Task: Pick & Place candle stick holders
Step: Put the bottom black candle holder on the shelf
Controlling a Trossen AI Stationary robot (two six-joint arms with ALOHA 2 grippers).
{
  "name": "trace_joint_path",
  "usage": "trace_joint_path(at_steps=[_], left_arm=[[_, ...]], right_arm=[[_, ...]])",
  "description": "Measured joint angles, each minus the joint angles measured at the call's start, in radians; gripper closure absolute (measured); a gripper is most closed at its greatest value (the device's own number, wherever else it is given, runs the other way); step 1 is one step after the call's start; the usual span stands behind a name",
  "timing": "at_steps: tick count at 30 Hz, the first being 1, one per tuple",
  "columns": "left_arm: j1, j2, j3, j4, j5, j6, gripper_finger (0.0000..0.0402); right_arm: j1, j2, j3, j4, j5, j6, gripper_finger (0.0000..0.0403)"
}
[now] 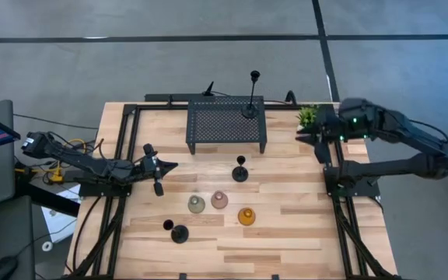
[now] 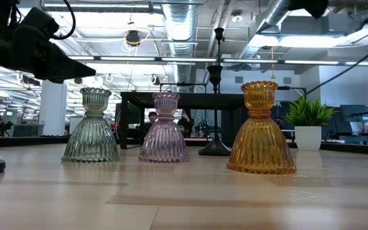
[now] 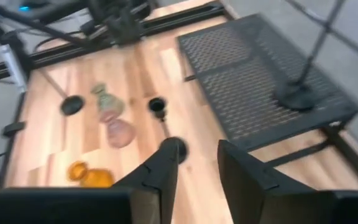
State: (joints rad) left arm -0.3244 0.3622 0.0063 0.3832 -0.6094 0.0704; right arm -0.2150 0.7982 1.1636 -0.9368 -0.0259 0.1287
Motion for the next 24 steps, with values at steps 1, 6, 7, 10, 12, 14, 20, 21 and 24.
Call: trace_joint_path(at_steps=[1, 6, 7, 10, 12, 14, 20, 21, 24], left_arm=[[0.0, 0.0, 0.0, 0.0, 0.0, 0.0, 0.039], [0.0, 0.0, 0.0, 0.0, 0.0, 0.0, 0.039], [0.0, 0.0, 0.0, 0.0, 0.0, 0.0, 0.039], [0.0, 0.0, 0.0, 0.0, 0.0, 0.0, 0.039], [0.0, 0.0, 0.0, 0.0, 0.0, 0.0, 0.039], [0.0, 0.0, 0.0, 0.0, 0.0, 0.0, 0.039], [0.0, 0.0, 0.0, 0.0, 0.0, 0.0, 0.039], [0.0, 0.0, 0.0, 0.0, 0.0, 0.0, 0.039], [0.0, 0.0, 0.0, 0.0, 0.0, 0.0, 0.039]], right_arm=[[0.022, -0.016, -0.032, 0.02, 0.0, 0.012, 0.0304], [0.108, -0.084, -0.209, 0.149, 0.004, 0.051, 0.0318], [0.121, -0.095, -0.246, 0.182, 0.004, 0.057, 0.032], [0.154, -0.119, -0.354, 0.291, 0.004, 0.079, 0.0325], [0.172, -0.126, -0.421, 0.368, 0.005, 0.082, 0.0327], [0.186, -0.127, -0.483, 0.441, 0.011, 0.082, 0.0328], [0.215, -0.114, -0.637, 0.655, 0.053, 0.083, 0.0327], [0.219, -0.114, -0.657, 0.682, 0.056, 0.083, 0.0327], [0.231, -0.104, -0.717, 0.805, 0.06, 0.083, 0.0327]])
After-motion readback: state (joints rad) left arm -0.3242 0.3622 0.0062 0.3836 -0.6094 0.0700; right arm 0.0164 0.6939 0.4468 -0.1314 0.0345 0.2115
